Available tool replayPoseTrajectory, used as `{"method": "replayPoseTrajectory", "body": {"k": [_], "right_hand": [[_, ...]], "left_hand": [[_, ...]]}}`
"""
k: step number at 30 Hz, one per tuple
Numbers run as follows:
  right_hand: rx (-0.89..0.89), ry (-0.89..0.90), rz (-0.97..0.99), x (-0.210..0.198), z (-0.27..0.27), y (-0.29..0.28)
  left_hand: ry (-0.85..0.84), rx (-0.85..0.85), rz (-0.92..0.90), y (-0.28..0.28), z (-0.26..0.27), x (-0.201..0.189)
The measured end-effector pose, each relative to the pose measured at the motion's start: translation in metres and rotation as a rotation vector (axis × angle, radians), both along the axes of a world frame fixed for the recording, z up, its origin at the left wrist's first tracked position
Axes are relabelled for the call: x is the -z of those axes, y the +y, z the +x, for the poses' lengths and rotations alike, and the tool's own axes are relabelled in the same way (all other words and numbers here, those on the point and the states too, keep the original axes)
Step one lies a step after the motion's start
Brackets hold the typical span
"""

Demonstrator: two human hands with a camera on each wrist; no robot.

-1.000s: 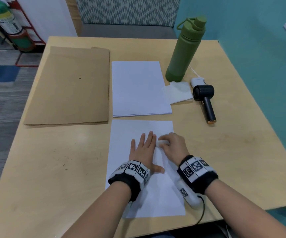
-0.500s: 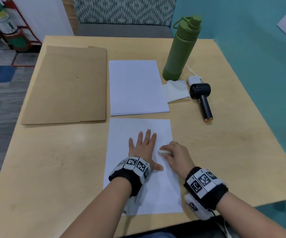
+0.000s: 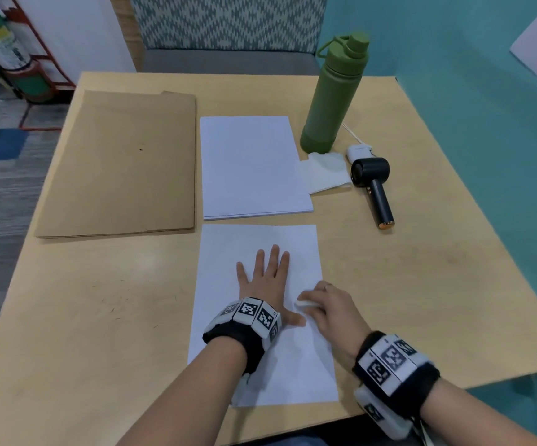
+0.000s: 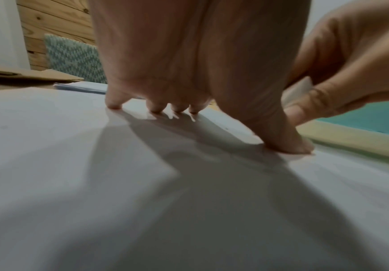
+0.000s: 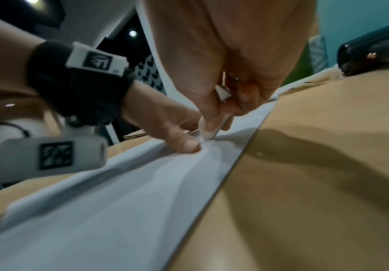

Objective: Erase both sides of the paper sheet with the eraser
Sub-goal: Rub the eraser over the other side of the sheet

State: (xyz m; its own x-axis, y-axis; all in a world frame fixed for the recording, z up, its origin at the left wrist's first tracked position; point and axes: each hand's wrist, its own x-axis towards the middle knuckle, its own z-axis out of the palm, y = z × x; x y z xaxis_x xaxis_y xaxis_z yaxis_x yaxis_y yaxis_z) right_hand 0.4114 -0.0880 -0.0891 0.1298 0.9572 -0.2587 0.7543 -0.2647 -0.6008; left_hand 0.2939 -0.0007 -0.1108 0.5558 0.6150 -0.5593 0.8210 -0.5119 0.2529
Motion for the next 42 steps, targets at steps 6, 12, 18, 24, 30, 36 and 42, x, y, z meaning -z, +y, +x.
{"method": "replayPoseTrajectory", "body": {"k": [6, 12, 18, 24, 30, 36, 42], "right_hand": [[0.120, -0.067, -0.044, 0.005, 0.020, 0.048], [0.168, 0.063, -0.019, 0.001, 0.012, 0.032], [0.069, 0.039, -0.098, 0.000, 0.019, 0.027], [0.168, -0.036, 0.021, 0.003, 0.023, 0.041], [-0.037, -0.004, -0.104, 0.002, 0.021, 0.015], [0.143, -0.046, 0.032, 0.003, 0.025, 0.042], [-0.033, -0.001, -0.056, -0.003, 0.014, 0.017]], "left_hand": [[0.027, 0.004, -0.012, -0.001, 0.002, -0.002], [0.008, -0.064, 0.033, -0.003, 0.019, -0.012], [-0.001, -0.017, 0.000, -0.005, 0.017, -0.003], [0.006, -0.026, -0.010, -0.005, 0.015, -0.003], [0.038, -0.016, -0.017, -0.004, 0.020, -0.004], [0.064, -0.015, -0.013, -0.001, 0.021, -0.004], [0.062, -0.008, 0.003, -0.002, 0.022, -0.003]]}}
